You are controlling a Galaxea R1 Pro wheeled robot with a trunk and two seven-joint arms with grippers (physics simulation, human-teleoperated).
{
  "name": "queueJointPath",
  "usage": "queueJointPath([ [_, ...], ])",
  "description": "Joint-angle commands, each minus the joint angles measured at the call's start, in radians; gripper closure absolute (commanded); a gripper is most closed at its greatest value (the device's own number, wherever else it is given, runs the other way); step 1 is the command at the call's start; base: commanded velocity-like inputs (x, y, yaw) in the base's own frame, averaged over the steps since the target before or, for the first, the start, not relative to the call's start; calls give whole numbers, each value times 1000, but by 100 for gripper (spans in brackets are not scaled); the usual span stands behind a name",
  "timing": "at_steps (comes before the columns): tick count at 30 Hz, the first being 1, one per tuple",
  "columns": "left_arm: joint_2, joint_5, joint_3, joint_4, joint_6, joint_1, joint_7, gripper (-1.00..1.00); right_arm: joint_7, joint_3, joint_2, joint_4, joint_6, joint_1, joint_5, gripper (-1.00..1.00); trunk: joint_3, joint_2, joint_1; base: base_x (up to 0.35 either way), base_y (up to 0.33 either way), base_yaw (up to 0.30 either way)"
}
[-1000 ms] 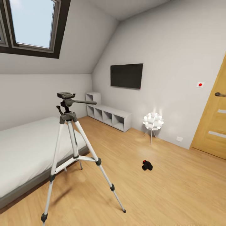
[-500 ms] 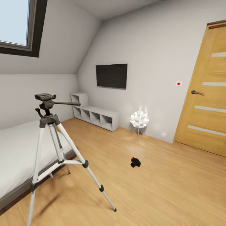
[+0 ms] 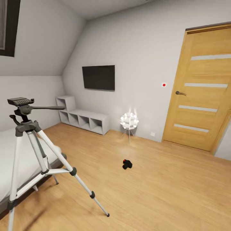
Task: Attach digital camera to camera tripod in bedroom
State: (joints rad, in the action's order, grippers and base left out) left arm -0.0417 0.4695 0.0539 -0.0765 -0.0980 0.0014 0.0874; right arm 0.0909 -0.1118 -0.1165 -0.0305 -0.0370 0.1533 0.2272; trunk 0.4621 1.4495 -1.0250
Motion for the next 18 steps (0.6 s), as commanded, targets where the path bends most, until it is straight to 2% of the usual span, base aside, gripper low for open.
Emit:
queueJointPath([
  [1, -1, -3, 5, -1, -2, 0, 3, -100, 2, -9, -1, -3, -4, 2, 9, -100, 1, 1, 0, 0, 0, -281],
  [18, -2, -2, 9, -4, 1, 0, -2, -100, 2, -12, -7, -3, -3, 2, 8, -100, -6, 1, 0, 0, 0, -282],
])
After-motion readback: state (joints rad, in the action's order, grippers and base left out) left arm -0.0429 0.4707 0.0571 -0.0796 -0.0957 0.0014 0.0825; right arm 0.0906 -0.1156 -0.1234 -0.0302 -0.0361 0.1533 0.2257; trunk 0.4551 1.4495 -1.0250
